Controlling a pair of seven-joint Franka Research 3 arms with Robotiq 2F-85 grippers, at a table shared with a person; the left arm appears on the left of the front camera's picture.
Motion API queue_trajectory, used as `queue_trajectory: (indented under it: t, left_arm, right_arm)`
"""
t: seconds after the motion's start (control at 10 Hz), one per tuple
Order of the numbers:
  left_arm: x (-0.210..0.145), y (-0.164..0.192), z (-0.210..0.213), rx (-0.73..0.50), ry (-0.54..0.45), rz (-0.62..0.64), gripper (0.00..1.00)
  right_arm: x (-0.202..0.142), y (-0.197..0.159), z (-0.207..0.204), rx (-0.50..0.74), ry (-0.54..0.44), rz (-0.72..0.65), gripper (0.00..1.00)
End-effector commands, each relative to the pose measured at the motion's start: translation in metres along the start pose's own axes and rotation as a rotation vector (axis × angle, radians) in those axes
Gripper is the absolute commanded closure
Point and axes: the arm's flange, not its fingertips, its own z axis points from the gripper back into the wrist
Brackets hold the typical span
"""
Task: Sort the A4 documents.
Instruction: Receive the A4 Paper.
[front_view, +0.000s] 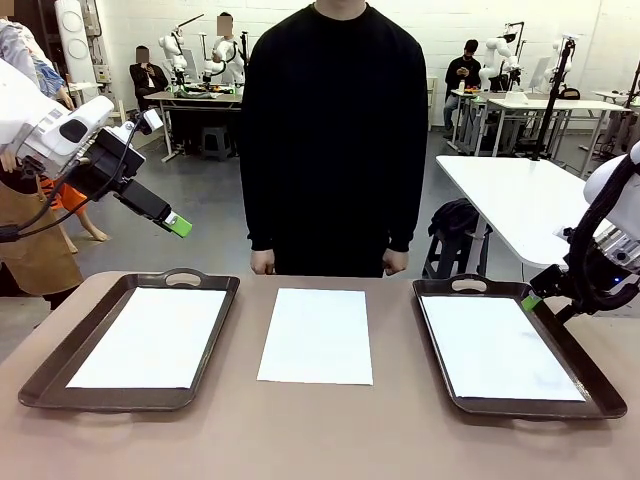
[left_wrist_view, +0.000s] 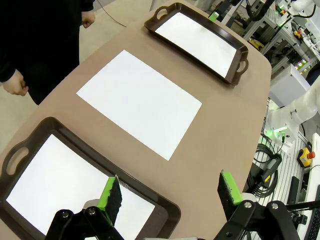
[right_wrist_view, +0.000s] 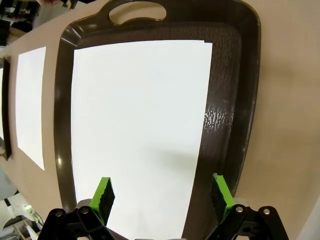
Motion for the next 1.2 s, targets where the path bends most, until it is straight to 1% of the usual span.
queue_trajectory:
  t: [0.0,0.5,0.6,0.7,0.9,1.0,1.1]
  left_arm:
    - [0.0,0.0,0.001,-0.006,-0.003,-0.001,0.0]
    - [0.0,0.0,0.001,-0.006,-0.003,-0.001,0.0]
    - [0.0,0.0,0.001,-0.006,-0.003,-0.001,0.0]
    - [0.0,0.0,0.001,-0.006,-0.003,-0.001,0.0]
    - [0.0,0.0,0.001,-0.006,-0.003,-0.001,0.0]
    - [0.0,0.0,0.001,-0.006,-0.003,-0.001,0.0]
    - [0.0,0.0,0.001,-0.006,-0.003,-0.001,0.0]
  right_arm:
    - [0.0,-0.001,-0.002,0.0,0.003,0.0,0.0]
    - [0.0,0.0,0.0,0.0,0.0,0.0,0.0]
    - [-0.014,0.028,0.029,-0.053,-0.134,0.242,0.0]
    - [-0.03,0.056,0.056,-0.022,-0.221,0.392,0.0]
    - [-0.055,0.088,0.088,0.073,-0.281,0.623,0.0]
    - [-0.062,0.1,0.099,0.111,-0.291,0.743,0.0]
    - [-0.065,0.11,0.105,0.093,-0.284,0.829,0.0]
